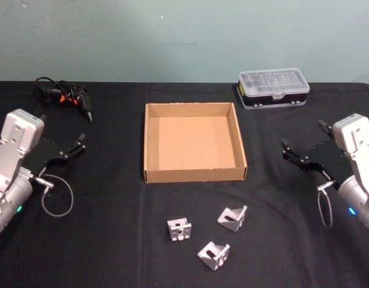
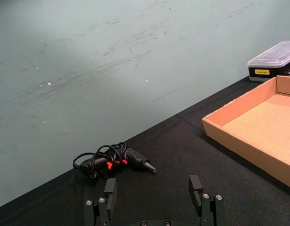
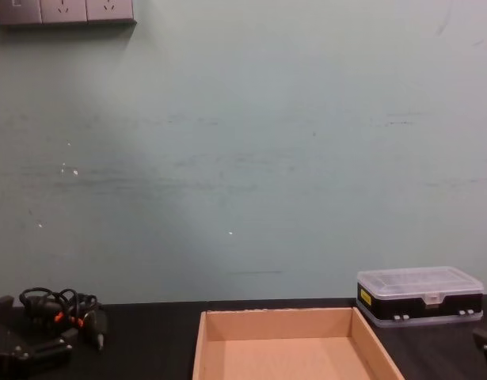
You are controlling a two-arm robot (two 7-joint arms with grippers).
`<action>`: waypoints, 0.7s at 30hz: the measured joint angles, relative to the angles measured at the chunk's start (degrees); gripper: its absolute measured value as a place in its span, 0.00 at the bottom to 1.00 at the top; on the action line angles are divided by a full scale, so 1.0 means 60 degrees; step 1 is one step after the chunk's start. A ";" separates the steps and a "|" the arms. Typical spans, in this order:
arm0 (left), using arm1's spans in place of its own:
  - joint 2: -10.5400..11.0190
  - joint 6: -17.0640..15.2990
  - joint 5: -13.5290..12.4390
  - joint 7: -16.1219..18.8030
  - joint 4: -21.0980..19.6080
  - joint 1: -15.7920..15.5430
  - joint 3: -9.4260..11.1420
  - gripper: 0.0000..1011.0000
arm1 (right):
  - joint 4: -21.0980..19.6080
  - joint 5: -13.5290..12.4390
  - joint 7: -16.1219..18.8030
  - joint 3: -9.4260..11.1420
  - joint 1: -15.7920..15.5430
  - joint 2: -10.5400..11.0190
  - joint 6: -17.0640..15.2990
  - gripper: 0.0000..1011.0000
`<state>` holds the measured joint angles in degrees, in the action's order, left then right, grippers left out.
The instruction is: Use one hand to pick up the angle iron from the table and place it into the box.
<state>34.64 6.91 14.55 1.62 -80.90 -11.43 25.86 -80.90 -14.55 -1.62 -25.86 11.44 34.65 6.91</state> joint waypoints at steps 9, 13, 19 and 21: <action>0.0000 0.0000 0.0000 0.0000 0.0000 0.0000 0.0000 0.99 | 0.0000 0.0000 0.0000 0.0000 0.0000 0.0000 0.0000 0.99; 0.0000 0.0000 0.0000 0.0000 0.0000 0.0000 0.0000 0.99 | 0.0000 0.0000 0.0000 -0.0001 -0.0001 0.0000 0.0000 0.99; 0.0000 0.0000 0.0000 0.0000 0.0000 0.0000 0.0000 0.99 | 0.0000 0.0000 0.0000 0.0000 0.0000 0.0001 0.0000 0.99; 0.0000 0.0000 0.0000 0.0000 0.0000 0.0000 0.0000 0.99 | 0.0000 0.0000 0.0000 -0.0001 0.0000 0.0000 0.0000 0.99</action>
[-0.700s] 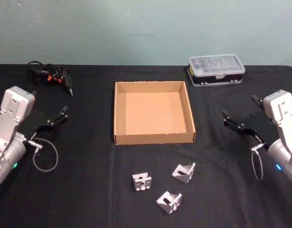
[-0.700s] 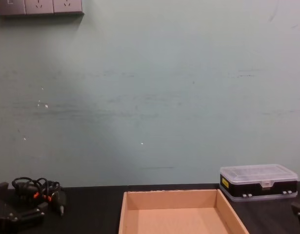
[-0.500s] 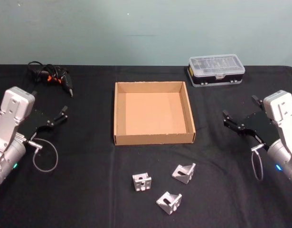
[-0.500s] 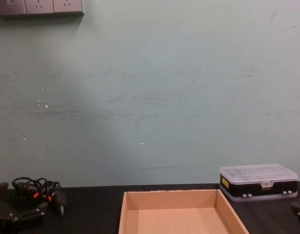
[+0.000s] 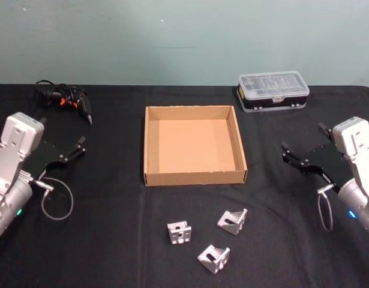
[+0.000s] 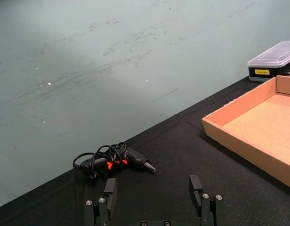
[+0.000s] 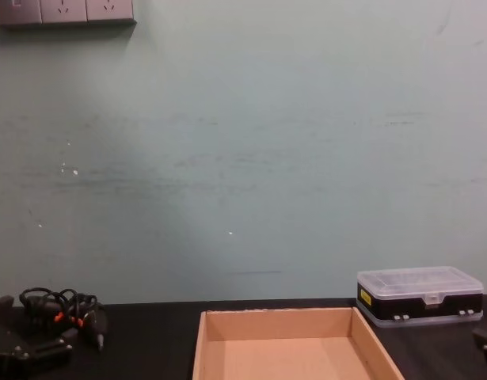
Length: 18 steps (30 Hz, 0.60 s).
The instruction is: Use one hand to pick up the angle iron from the table and place it into the box.
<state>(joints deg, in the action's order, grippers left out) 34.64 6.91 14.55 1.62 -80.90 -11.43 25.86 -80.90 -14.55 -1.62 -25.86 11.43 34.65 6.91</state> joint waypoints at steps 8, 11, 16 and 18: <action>0.0001 0.0000 0.0000 0.0000 0.0000 0.0000 0.0000 0.99 | 0.0000 0.0000 0.0000 0.0000 0.0000 0.0000 0.0000 0.99; 0.0001 0.0000 0.0000 0.0000 0.0000 0.0000 0.0000 0.99 | 0.0000 0.0000 0.0000 0.0000 0.0000 0.0000 0.0000 0.99; 0.0000 0.0000 0.0000 0.0000 0.0000 0.0000 0.0000 0.99 | 0.0000 0.0000 0.0000 0.0000 0.0000 0.0000 0.0000 0.99; 0.0000 0.0000 0.0000 0.0000 0.0000 -0.0001 0.0000 0.99 | 0.0000 0.0000 0.0000 0.0001 0.0000 0.0000 0.0000 0.99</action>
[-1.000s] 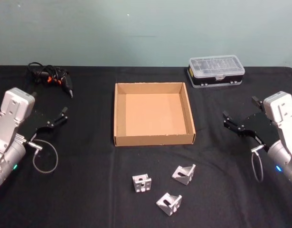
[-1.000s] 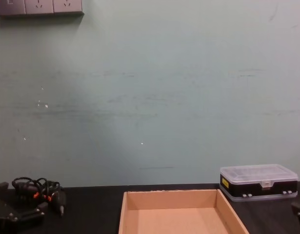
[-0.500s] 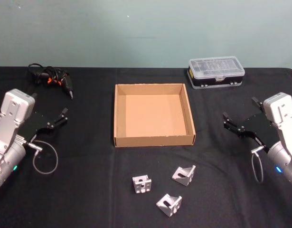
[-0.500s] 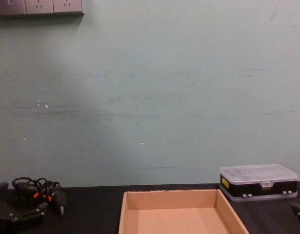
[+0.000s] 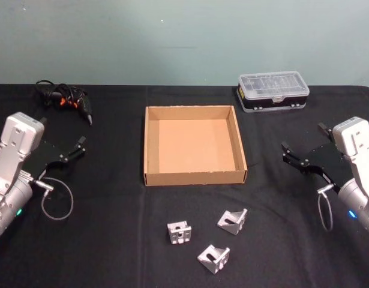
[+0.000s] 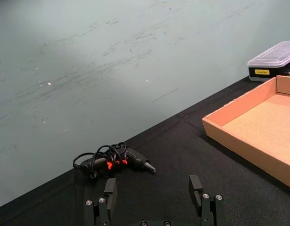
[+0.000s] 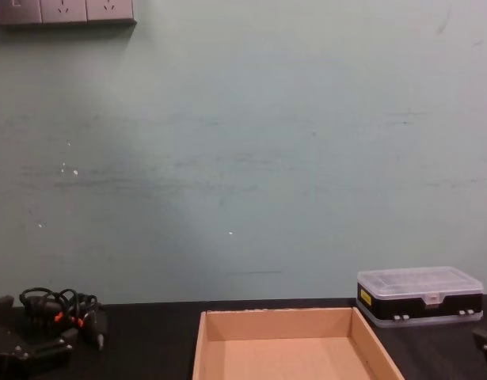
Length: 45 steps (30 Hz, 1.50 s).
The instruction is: Use one hand to pick up the angle iron from the table and place it into the box.
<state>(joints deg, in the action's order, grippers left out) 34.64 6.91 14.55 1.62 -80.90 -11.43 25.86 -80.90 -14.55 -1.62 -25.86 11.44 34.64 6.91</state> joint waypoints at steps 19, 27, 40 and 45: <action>0.0000 0.0000 0.0000 0.0000 0.0000 0.0000 -0.0001 0.99 | -0.0001 0.0000 0.0000 0.0000 0.0000 0.0000 0.0000 0.99; 0.0000 0.0000 0.0000 0.0000 0.0000 0.0000 0.0000 0.99 | -0.0142 0.0049 0.0157 0.0207 -0.0137 -0.0043 -0.0014 0.99; 0.0000 0.0000 0.0000 0.0000 0.0000 0.0000 0.0000 0.99 | -0.1743 -0.1053 0.1093 0.1189 -0.1063 0.0641 -0.0842 0.99; 0.0000 0.0000 -0.0001 -0.0001 0.0000 0.0000 -0.0001 0.99 | -0.2376 -0.1484 0.1618 0.1525 -0.1429 0.1066 -0.1267 0.99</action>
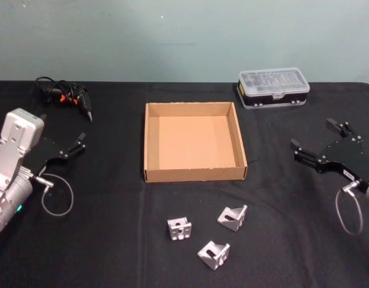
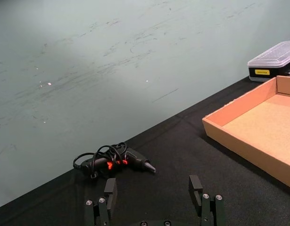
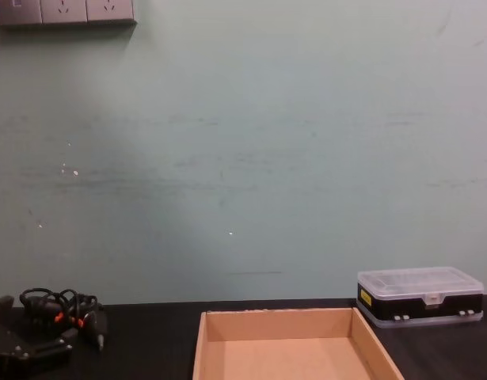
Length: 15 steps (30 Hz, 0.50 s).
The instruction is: Use one hand to pick up the angle iron from the table and place it into the box.
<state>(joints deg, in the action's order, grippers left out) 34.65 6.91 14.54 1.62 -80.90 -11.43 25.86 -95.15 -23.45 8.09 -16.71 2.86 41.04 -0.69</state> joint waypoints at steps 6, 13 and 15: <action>0.0000 0.0001 0.0000 0.0001 0.0000 0.0000 0.0000 0.99 | -0.0719 -0.0571 0.0783 0.0467 -0.0507 0.0519 -0.0336 0.99; 0.0000 0.0001 0.0000 0.0001 0.0000 0.0000 0.0000 0.99 | -0.1225 -0.1400 0.2005 0.0897 -0.0906 0.1063 -0.0921 0.99; 0.0000 0.0000 0.0000 0.0000 0.0000 0.0000 0.0000 0.99 | -0.1308 -0.1615 0.2380 0.0970 -0.0988 0.1199 -0.1078 0.99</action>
<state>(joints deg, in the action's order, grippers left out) 34.64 6.91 14.55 1.62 -80.90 -11.43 25.86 -103.01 -33.14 22.37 -10.89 -3.07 48.24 -7.16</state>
